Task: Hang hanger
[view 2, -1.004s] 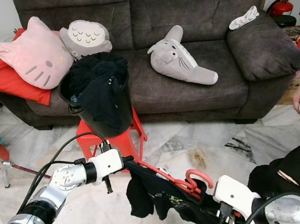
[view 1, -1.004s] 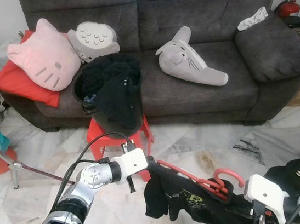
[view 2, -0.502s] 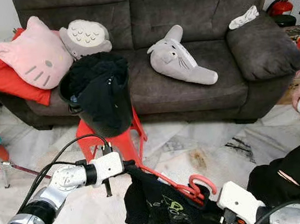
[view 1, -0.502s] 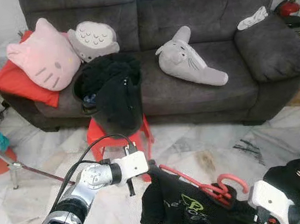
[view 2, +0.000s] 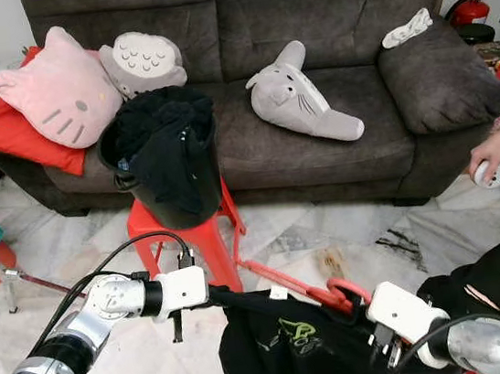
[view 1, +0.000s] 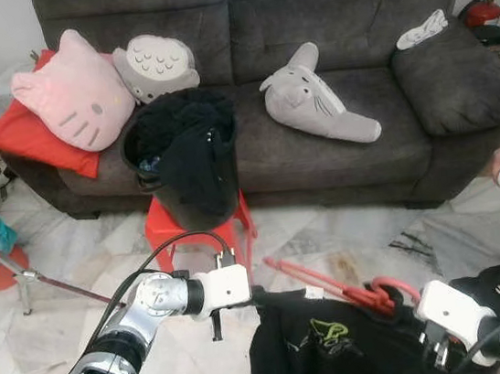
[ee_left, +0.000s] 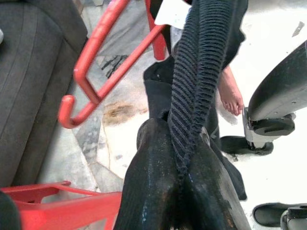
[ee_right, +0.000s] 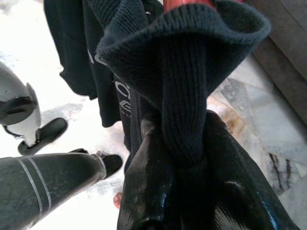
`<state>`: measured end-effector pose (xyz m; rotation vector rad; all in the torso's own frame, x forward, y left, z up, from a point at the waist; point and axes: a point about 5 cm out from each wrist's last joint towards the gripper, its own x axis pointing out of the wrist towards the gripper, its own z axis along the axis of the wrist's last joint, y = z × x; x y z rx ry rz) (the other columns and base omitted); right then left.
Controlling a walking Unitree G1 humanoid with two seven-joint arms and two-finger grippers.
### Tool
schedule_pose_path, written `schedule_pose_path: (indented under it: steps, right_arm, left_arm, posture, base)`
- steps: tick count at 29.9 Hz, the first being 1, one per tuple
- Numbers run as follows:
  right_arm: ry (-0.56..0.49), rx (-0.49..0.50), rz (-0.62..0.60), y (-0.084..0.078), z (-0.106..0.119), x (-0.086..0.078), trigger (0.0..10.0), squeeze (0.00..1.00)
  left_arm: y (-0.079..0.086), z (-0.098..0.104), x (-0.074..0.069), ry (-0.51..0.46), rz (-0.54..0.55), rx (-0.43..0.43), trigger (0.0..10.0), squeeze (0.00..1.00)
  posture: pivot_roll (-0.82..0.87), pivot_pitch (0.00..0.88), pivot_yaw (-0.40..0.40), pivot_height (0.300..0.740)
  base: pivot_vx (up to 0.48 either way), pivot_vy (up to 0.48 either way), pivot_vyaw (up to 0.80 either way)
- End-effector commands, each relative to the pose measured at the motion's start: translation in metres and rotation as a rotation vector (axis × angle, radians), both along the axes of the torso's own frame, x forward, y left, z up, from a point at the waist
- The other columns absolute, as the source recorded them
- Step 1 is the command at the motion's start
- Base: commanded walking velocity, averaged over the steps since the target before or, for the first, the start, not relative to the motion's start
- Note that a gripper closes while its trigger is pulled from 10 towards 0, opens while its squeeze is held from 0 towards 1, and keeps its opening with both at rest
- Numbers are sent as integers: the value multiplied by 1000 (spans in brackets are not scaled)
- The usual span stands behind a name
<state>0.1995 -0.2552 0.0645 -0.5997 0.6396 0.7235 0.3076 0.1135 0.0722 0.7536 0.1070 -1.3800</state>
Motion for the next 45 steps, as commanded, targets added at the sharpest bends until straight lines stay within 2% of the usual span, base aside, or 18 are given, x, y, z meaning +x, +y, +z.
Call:
schedule_pose_path:
  steps: [1, 7, 10, 12, 14, 21, 23, 25, 28, 29, 31, 32, 34, 40, 42, 45]
  right_arm:
    - [71, -125, -145, -38, -10, -12, 10000, 0]
    - [143, 14, 7, -15, -4, -26, 10000, 0]
    - [171, 38, 34, -11, -2, -30, 10000, 0]
    - [243, 70, 102, -2, -1, -43, 10000, 0]
    - [273, 82, 128, 2, -1, -49, 10000, 0]
    - [297, 121, 166, 15, 7, -59, 10000, 0]
    - [262, 119, 161, 18, 7, -58, 10000, 0]
    - [231, 100, 109, 15, 5, -54, 10000, 0]
    - [163, 9, -2, -2, -1, -44, 10000, 0]
    - [163, 9, -2, -2, -1, -44, 10000, 0]
    - [107, -54, -116, -19, -2, -32, 10000, 0]
    - [96, -93, -146, -27, -2, -28, 10000, 0]
    - [96, -128, -156, -31, -3, -26, 10000, 0]
    - [70, -192, -173, -38, -7, -19, 10000, 0]
    - [25, -174, -206, -36, -8, -11, 10000, 0]
    - [0, -151, -226, -33, -7, -6, 10000, 0]
  left_arm:
    - [42, 5, 5, -5, 113, 45, 10000, 0]
    - [45, 10, 13, -35, 198, 13, 10000, 0]
    - [45, 10, 13, -40, 203, 16, 10000, 0]
    - [44, 10, 15, -60, 224, 21, 10000, 0]
    - [44, 10, 17, -71, 237, 23, 10000, 0]
    - [47, 10, 21, -103, 280, 57, 10000, 0]
    - [46, 10, 21, -104, 274, 60, 10000, 0]
    - [46, 9, 20, -100, 264, 62, 10000, 0]
    - [47, 6, 16, -80, 229, 80, 10000, 0]
    - [47, 6, 16, -80, 229, 80, 10000, 0]
    - [47, 3, 12, -61, 204, 93, 10000, 0]
    - [47, 2, 11, -50, 193, 100, 10000, 0]
    - [47, 1, 10, -46, 185, 107, 10000, 0]
    - [47, -1, 9, -31, 167, 114, 10000, 0]
    - [47, -1, 8, -38, 164, 116, 10000, 0]
    - [46, -1, 9, -44, 169, 108, 10000, 0]
  posture:
    - [-36, 59, 74, 740]
    - [-39, 59, 72, 740]
    - [-42, 60, 73, 740]
    - [-46, 60, 72, 740]
    - [-48, 60, 72, 740]
    - [-53, 63, 70, 740]
    - [-56, 63, 70, 740]
    - [-58, 64, 69, 740]
    - [-55, 67, 69, 740]
    - [-55, 67, 69, 740]
    - [-54, 66, 68, 740]
    - [-53, 66, 67, 740]
    - [-53, 66, 67, 740]
    - [-51, 67, 68, 740]
    - [-48, 65, 71, 740]
    - [-48, 66, 72, 740]
  base:
    - [0, 0, 0]
    - [0, 0, 0]
    - [0, 0, 0]
    - [0, 0, 0]
    - [0, 0, 0]
    - [0, 0, 0]
    - [0, 0, 0]
    - [0, 0, 0]
    - [0, 0, 0]
    - [0, 0, 0]
    - [0, 0, 0]
    - [0, 0, 0]
    - [0, 0, 0]
    - [0, 0, 0]
    - [0, 0, 0]
    - [0, 0, 0]
